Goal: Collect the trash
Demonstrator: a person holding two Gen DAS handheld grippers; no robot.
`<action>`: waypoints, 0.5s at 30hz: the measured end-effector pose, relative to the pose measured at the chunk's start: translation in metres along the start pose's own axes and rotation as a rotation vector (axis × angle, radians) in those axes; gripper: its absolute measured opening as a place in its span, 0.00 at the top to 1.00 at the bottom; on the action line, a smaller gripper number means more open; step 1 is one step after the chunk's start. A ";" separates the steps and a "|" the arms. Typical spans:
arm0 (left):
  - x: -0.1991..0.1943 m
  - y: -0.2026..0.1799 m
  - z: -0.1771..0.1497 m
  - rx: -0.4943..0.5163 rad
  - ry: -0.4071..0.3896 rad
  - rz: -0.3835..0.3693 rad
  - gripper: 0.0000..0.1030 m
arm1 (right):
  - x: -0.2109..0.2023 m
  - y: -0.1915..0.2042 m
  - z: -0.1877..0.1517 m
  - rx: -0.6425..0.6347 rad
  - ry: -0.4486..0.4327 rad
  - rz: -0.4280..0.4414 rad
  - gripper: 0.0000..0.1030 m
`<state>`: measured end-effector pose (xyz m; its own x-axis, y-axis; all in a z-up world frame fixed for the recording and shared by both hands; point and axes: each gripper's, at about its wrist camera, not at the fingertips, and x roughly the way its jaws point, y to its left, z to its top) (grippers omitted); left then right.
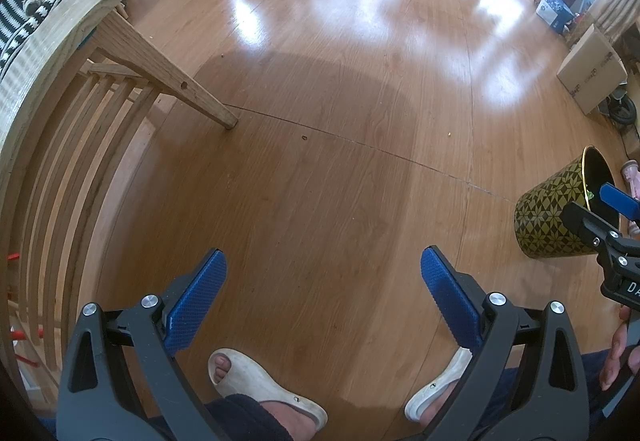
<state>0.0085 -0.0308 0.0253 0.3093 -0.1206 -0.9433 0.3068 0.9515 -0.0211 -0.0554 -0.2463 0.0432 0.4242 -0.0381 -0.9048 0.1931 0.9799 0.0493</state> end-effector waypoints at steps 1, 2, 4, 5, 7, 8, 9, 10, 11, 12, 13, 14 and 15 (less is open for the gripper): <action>0.000 0.000 0.000 -0.001 0.000 0.000 0.08 | 0.000 0.001 0.000 0.001 0.000 0.001 0.07; 0.000 0.000 0.000 -0.001 0.000 -0.001 0.08 | 0.000 0.000 0.000 0.001 0.000 0.001 0.07; 0.000 0.000 0.000 0.000 0.000 -0.001 0.08 | 0.000 -0.001 -0.001 0.001 0.000 0.000 0.07; 0.000 0.000 0.000 0.000 0.000 -0.001 0.08 | 0.000 0.000 -0.001 0.001 0.000 0.001 0.07; 0.000 0.000 0.000 0.001 0.001 0.000 0.08 | 0.000 -0.001 -0.001 0.001 0.000 0.001 0.07; 0.000 0.000 0.000 0.000 0.001 0.000 0.08 | 0.000 -0.001 -0.001 0.000 0.000 0.001 0.07; 0.000 0.000 0.000 0.000 0.002 0.000 0.08 | 0.000 0.000 -0.001 0.000 0.000 0.001 0.07; 0.000 -0.001 0.000 0.000 0.002 0.000 0.08 | 0.000 -0.001 -0.001 0.000 0.001 0.001 0.07; 0.000 0.000 0.000 0.001 0.002 0.000 0.08 | 0.000 -0.001 -0.001 -0.001 0.001 0.001 0.07; 0.000 0.000 0.000 0.001 0.002 0.000 0.08 | 0.000 -0.001 -0.001 -0.001 0.000 0.000 0.07; 0.001 0.001 0.000 0.001 0.002 0.000 0.08 | 0.000 -0.001 -0.001 0.000 0.001 0.001 0.07; 0.001 0.001 0.000 0.001 0.002 0.000 0.08 | 0.000 0.000 -0.001 -0.001 0.001 0.001 0.07; 0.000 0.001 0.000 0.002 0.002 0.000 0.08 | 0.000 -0.001 -0.001 -0.001 0.001 0.001 0.07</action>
<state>0.0084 -0.0301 0.0247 0.3075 -0.1197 -0.9440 0.3082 0.9511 -0.0202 -0.0561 -0.2468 0.0430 0.4236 -0.0373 -0.9051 0.1922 0.9801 0.0496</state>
